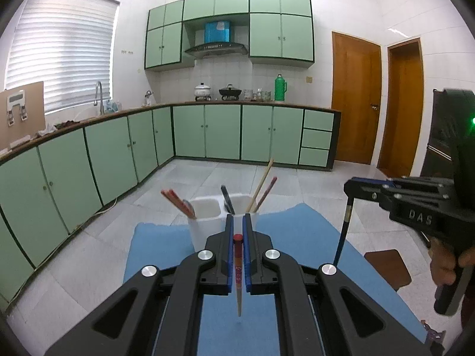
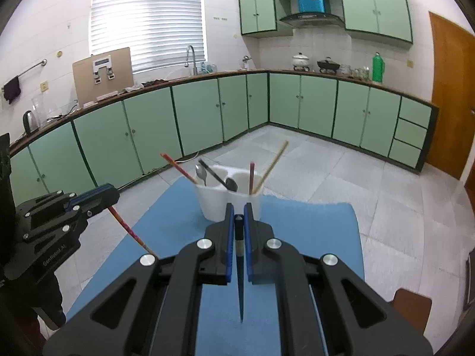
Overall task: Organize utensils
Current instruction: 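Lift both chopsticks up over the white holder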
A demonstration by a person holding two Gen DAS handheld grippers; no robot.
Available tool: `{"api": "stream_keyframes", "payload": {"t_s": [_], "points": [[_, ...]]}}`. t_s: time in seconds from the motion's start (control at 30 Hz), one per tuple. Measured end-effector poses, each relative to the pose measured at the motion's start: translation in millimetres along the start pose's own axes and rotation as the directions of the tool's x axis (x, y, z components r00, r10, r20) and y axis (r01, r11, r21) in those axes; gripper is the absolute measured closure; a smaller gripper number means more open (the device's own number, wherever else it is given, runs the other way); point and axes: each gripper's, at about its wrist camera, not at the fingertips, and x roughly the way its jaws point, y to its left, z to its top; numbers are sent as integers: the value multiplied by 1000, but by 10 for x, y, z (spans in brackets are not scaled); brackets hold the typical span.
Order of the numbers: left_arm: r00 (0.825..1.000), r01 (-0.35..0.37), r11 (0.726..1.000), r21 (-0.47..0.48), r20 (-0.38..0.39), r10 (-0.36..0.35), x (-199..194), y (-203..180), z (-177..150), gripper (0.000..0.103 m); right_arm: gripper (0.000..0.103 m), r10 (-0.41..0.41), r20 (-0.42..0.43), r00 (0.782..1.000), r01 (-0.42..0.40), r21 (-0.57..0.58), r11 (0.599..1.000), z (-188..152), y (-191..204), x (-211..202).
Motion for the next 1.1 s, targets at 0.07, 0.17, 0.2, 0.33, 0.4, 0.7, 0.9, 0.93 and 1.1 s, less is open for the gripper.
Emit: {"api": "stream_keyframes", "payload": {"t_s": [0.07, 0.17, 0.2, 0.33, 0.4, 0.7, 0.9, 0.93, 1.1], "points": [[1000, -1, 1000, 7, 10, 1, -2, 7, 57, 97, 97, 16, 7, 1000, -16, -6, 1000, 101, -30, -9], [999, -9, 1000, 21, 33, 8, 2, 44, 175, 97, 97, 10, 31, 999, -9, -24, 1000, 304, -65, -44], [999, -14, 1000, 24, 44, 12, 5, 68, 227, 97, 97, 5, 43, 999, -4, -31, 1000, 373, -73, -55], [996, -22, 1000, 13, 84, 21, 48, 171, 464, 97, 97, -7, 99, 995, 12, -45, 999, 648, -115, -80], [993, -28, 1000, 6, 112, 27, 86, 218, 627, 97, 97, -19, 133, 991, 25, -42, 999, 839, -157, -64], [977, -62, 998, 28, 205, 55, 398, 297, 1232, 97, 97, -29, 264, 964, 29, 5, 1000, 1472, -394, 147], [971, -62, 998, 21, 233, 56, 732, 366, 1374, 97, 97, -12, 310, 951, 13, -3, 1000, 1658, -438, 420], [970, -65, 998, 23, 236, 57, 788, 368, 1375, 97, 97, -7, 307, 952, 9, -6, 1000, 1669, -451, 479], [973, -65, 997, 41, 225, 54, 1081, 370, 1301, 97, 97, 8, 281, 960, -5, -10, 1000, 1625, -427, 802]]}}
